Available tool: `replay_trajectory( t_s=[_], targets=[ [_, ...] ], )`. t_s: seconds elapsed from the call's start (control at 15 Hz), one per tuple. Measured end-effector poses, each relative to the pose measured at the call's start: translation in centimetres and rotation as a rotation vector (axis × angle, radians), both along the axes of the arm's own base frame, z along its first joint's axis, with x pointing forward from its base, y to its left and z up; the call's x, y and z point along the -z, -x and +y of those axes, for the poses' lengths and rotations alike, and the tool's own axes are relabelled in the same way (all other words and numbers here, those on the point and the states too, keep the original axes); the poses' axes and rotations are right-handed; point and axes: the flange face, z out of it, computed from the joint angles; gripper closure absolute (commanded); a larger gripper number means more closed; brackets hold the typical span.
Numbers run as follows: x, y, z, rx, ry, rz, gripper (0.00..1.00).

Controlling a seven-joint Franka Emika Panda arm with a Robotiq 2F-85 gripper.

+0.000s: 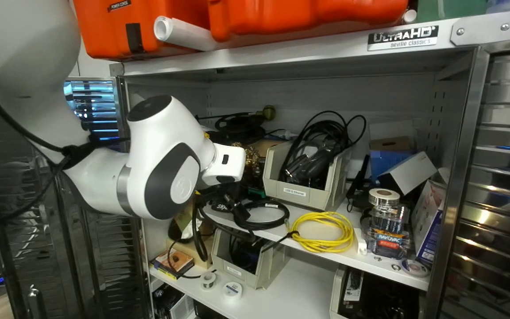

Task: Pick up the black cable and put it in the box.

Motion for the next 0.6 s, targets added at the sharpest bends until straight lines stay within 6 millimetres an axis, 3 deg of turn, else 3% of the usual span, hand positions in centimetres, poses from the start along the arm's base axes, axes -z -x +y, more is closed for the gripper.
replay_trajectory(
  t_s=[0.27,0.6],
  targets=[
    [-0.2,-1.6,0.9,0.049,-0.069,0.001,0.00],
    [0.3,-1.6,-0.6,0.136,-0.130,0.015,0.00]
  ],
)
